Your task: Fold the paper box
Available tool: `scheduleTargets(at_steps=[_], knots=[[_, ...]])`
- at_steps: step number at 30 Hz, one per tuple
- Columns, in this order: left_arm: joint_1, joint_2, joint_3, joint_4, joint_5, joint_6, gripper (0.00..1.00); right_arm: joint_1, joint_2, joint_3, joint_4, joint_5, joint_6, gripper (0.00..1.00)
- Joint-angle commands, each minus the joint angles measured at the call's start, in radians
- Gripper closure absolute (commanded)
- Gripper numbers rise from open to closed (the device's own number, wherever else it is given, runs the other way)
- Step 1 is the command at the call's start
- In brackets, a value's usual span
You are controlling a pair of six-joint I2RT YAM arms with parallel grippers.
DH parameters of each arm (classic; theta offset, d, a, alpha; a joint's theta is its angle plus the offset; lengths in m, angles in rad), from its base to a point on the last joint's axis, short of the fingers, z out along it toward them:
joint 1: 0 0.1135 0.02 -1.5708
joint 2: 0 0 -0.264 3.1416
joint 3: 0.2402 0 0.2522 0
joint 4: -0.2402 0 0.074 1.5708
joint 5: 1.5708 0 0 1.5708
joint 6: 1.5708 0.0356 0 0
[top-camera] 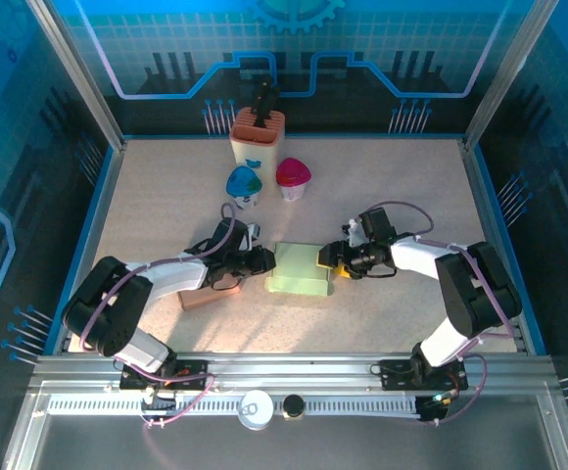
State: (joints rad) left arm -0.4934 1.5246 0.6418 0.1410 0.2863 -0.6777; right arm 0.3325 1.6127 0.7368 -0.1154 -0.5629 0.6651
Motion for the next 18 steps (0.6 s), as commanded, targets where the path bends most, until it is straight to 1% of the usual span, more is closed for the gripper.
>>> scheduleTargets(at_steps=[1, 8, 12, 16, 18], knots=[[0.009, 0.012, -0.016, 0.019, 0.027, 0.016, 0.78, -0.012, 0.01, -0.005, 0.022, -0.032, -0.028, 0.29], [0.014, 0.031, -0.022, 0.02, 0.031, 0.029, 0.78, -0.013, 0.039, -0.01, 0.056, -0.064, -0.028, 0.28], [0.02, 0.036, -0.026, 0.024, 0.029, 0.029, 0.79, -0.012, 0.047, -0.013, 0.07, -0.07, -0.021, 0.28], [0.032, 0.025, -0.041, 0.036, 0.027, 0.027, 0.87, -0.012, 0.047, -0.017, 0.092, -0.079, -0.013, 0.28], [0.039, 0.022, -0.048, 0.045, 0.032, 0.027, 0.88, -0.012, 0.045, -0.02, 0.107, -0.093, -0.006, 0.28]])
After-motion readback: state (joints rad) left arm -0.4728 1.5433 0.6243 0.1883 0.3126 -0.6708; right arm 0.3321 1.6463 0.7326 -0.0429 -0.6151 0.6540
